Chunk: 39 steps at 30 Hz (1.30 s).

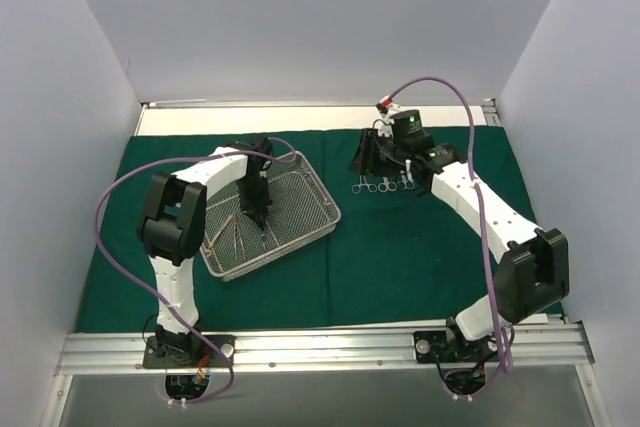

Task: Open and lay out the surgical kit
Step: Pick up the medical item from the container, then place the medical item in the surgical kit.

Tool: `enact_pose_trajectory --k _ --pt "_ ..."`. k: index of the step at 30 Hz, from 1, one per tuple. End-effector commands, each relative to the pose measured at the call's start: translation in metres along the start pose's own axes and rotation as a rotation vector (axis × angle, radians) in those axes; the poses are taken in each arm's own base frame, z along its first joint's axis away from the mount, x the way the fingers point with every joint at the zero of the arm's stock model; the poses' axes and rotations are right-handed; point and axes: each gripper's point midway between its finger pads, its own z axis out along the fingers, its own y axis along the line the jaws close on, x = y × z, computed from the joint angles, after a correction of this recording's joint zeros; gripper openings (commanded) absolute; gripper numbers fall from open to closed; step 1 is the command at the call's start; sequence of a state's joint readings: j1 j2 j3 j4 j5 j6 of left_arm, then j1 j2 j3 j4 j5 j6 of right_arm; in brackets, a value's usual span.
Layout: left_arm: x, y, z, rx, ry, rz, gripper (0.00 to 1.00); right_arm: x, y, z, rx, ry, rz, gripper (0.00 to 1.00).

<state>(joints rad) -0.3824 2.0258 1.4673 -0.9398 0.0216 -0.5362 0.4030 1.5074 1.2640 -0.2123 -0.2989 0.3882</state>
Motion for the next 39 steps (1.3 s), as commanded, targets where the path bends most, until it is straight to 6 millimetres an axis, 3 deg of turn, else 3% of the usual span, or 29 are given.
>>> enact_pose_trajectory --k 1,6,9,20,29,39 --pt "-0.003 -0.001 0.003 0.064 -0.009 0.041 0.02 0.007 0.042 0.004 -0.130 -0.005 0.038 0.41" --pt "-0.009 -0.006 -0.023 0.131 -0.047 0.066 0.02 0.007 0.076 0.024 -0.216 -0.032 0.078 0.38" --pt "-0.009 -0.007 -0.028 0.147 -0.056 0.084 0.02 0.015 0.083 0.045 -0.248 -0.018 0.152 0.34" --pt "-0.011 -0.007 -0.046 0.243 -0.084 0.069 0.02 0.035 0.119 0.075 -0.353 0.016 0.240 0.35" --pt "-0.014 -0.008 -0.063 0.306 -0.098 0.059 0.02 0.050 0.138 0.097 -0.387 0.046 0.283 0.38" --pt "-0.016 -0.014 -0.087 0.358 -0.130 0.057 0.02 0.061 0.146 0.121 -0.396 0.082 0.284 0.39"
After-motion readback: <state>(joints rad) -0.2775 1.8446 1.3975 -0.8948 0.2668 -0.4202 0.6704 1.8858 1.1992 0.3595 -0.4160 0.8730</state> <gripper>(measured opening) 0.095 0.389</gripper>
